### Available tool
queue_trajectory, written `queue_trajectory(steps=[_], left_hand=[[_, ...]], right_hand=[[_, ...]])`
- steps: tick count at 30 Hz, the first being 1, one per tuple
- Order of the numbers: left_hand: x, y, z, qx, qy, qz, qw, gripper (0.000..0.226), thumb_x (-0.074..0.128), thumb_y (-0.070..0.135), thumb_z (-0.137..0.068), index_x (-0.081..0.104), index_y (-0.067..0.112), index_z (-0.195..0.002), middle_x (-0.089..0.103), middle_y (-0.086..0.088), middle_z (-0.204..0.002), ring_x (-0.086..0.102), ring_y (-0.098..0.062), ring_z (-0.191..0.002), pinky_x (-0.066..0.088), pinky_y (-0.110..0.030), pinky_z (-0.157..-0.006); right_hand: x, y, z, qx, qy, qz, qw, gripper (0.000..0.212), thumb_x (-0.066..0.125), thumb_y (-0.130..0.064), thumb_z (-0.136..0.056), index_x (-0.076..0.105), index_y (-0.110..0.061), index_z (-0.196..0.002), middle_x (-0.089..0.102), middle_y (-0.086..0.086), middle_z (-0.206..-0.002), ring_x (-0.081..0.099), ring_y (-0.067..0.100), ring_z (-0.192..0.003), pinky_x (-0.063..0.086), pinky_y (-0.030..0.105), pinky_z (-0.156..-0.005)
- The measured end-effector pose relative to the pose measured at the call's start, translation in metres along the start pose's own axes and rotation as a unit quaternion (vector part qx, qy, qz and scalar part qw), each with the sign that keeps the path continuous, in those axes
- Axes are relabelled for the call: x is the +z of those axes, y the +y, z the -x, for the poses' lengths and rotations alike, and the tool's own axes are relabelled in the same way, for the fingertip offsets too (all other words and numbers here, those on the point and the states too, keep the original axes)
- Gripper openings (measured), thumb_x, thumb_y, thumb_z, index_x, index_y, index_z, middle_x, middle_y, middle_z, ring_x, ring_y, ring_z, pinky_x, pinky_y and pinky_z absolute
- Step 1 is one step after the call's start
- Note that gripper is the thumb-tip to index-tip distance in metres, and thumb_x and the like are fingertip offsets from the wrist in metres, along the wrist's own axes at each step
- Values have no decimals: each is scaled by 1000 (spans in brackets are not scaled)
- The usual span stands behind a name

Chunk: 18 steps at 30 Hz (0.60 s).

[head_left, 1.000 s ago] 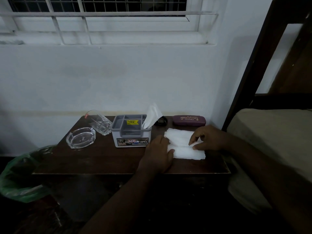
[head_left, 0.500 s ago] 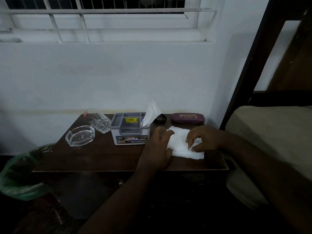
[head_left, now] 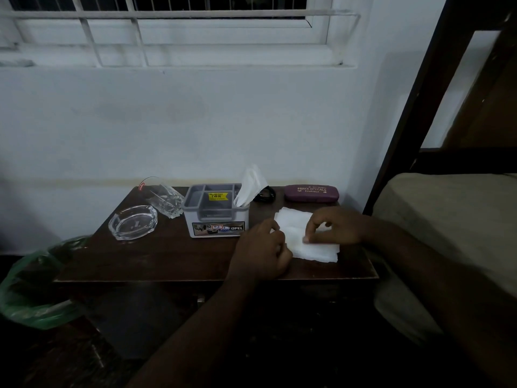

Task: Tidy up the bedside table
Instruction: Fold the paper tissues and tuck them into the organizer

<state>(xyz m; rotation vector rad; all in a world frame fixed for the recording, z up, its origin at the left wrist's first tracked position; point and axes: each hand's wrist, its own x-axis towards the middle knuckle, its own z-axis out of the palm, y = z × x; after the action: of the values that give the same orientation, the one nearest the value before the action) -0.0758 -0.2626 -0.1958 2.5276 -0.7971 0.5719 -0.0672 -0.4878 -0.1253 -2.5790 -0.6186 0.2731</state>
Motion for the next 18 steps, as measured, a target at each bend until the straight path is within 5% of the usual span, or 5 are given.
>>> queue_trajectory(steps=[3, 6, 12, 18], left_hand=[[1, 0, 0, 2, 1, -5, 1000, 31, 49, 42, -88, 68, 17, -83, 60, 4, -103, 57, -13, -81, 50, -35, -71], [1, 0, 0, 1, -4, -12, 1000, 30, 52, 41, -90, 69, 17, -90, 60, 2, -112, 59, -15, -88, 51, -35, -75], [0, 0, 2, 1, 20, 5, 1000, 24, 59, 39, -84, 65, 16, -85, 59, -1, -114, 60, -20, -91, 50, -33, -73], [1, 1, 0, 10, 55, 27, 998, 40, 61, 43, -82, 51, 16, -110, 50, -1, -114, 54, -17, -98, 49, -31, -77]], right_hand=[[4, 4, -9, 35, 104, 0, 994, 18, 58, -30, -94, 70, -22, -105, 69, -6, -111, 61, 9, -98, 48, 27, -85], [11, 8, -16, 64, 82, 67, 992, 22, 59, -26, -94, 71, -19, -111, 69, -5, -116, 55, 2, -94, 39, 12, -76], [12, 9, -22, 113, 48, 25, 992, 18, 74, -35, -80, 74, -25, -94, 66, -16, -89, 58, 0, -82, 39, 11, -65], [6, 5, -22, 87, 33, -37, 995, 12, 79, -23, -76, 69, -27, -80, 68, -10, -86, 59, 5, -78, 44, 14, -67]])
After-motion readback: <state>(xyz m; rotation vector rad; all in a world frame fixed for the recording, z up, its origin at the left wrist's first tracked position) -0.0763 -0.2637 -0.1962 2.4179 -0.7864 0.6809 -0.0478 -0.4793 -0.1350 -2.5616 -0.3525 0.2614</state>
